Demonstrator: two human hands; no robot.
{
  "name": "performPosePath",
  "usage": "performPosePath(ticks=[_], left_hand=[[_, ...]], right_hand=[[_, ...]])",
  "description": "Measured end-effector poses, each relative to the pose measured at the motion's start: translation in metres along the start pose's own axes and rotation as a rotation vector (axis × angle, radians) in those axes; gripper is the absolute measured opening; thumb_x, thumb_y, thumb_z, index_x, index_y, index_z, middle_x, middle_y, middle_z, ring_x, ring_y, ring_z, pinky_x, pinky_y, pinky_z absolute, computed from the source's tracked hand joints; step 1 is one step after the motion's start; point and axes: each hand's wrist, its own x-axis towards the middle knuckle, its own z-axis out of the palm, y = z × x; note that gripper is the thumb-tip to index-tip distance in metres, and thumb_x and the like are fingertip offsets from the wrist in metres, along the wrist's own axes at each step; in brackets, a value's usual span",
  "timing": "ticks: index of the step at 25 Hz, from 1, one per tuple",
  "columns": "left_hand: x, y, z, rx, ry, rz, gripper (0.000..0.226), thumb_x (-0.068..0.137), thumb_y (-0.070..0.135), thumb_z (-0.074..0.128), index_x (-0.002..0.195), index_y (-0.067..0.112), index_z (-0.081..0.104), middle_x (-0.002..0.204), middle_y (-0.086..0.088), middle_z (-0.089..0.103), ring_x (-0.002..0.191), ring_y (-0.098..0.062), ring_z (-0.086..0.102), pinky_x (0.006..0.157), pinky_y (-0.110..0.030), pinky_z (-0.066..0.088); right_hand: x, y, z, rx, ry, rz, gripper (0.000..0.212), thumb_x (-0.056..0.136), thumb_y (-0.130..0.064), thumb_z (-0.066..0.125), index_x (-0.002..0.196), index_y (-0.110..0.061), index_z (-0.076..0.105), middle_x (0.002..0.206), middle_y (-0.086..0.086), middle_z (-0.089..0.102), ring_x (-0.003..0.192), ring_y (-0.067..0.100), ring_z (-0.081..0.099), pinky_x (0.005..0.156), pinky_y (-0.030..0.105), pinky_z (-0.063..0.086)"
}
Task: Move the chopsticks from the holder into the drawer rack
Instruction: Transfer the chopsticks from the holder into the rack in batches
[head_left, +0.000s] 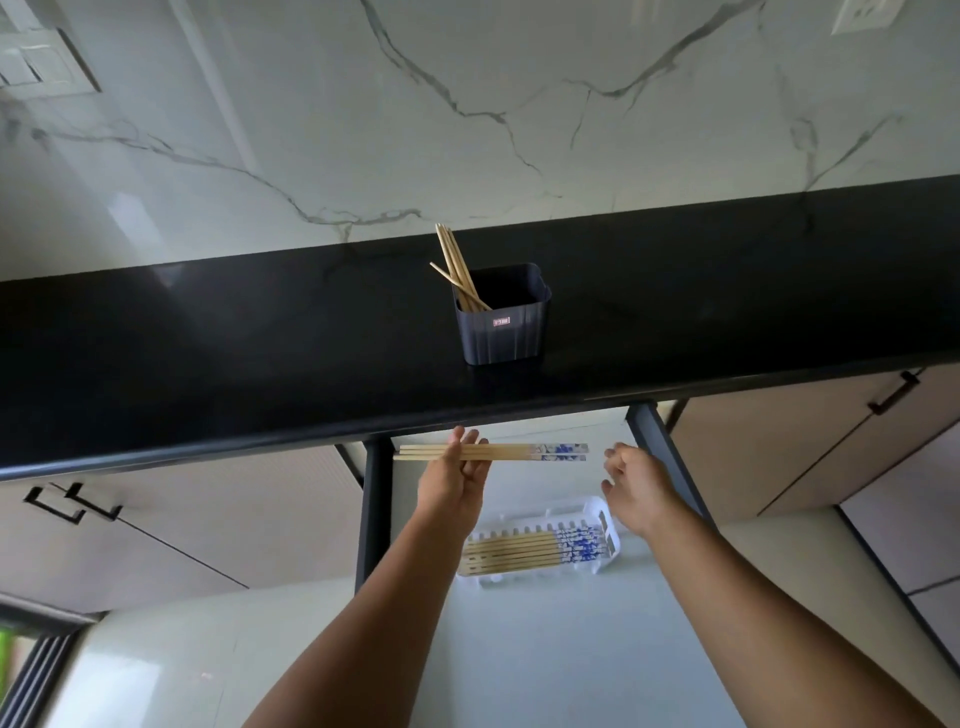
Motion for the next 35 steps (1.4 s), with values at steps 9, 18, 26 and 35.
performPosePath(ticks=[9, 18, 26, 35], left_hand=[[0.011, -0.05, -0.016, 0.07, 0.068, -0.103, 0.027, 0.101, 0.009, 0.041, 0.122, -0.002, 0.055, 0.106, -0.018, 0.062, 0.09, -0.025, 0.063, 0.094, -0.04, 0.048], [0.037, -0.093, -0.044, -0.037, 0.222, -0.15, 0.014, 0.097, 0.002, 0.046, 0.099, -0.001, 0.059, 0.089, -0.016, 0.063, 0.081, -0.023, 0.065, 0.072, -0.03, 0.057], [0.07, -0.022, -0.107, 0.622, 0.586, 0.11, 0.012, 0.093, 0.019, 0.057, 0.096, 0.009, 0.065, 0.102, -0.009, 0.069, 0.095, -0.021, 0.064, 0.091, -0.035, 0.051], [0.068, -0.073, -0.135, 1.3, 0.428, 0.051, 0.022, 0.093, 0.023, 0.042, 0.106, 0.016, 0.058, 0.098, -0.008, 0.065, 0.082, -0.023, 0.057, 0.065, -0.027, 0.042]], right_hand=[[0.011, 0.018, 0.005, -0.837, -0.088, -0.271, 0.049, 0.092, -0.005, 0.044, 0.141, -0.015, 0.043, 0.146, 0.006, 0.043, 0.122, 0.024, 0.048, 0.098, 0.033, 0.044], [0.045, 0.072, -0.007, -1.963, -0.321, -0.77, 0.035, 0.085, 0.0, 0.043, 0.116, -0.013, 0.044, 0.11, 0.008, 0.059, 0.102, 0.028, 0.055, 0.089, 0.042, 0.047], [0.077, 0.097, -0.022, -2.042, -0.297, -0.767, 0.041, 0.083, 0.0, 0.044, 0.121, -0.013, 0.045, 0.119, 0.006, 0.055, 0.114, 0.026, 0.049, 0.097, 0.035, 0.038], [0.089, 0.098, 0.008, -2.025, -0.249, -0.708, 0.042, 0.078, -0.002, 0.062, 0.118, -0.01, 0.054, 0.115, 0.009, 0.061, 0.111, 0.026, 0.055, 0.095, 0.035, 0.044]])
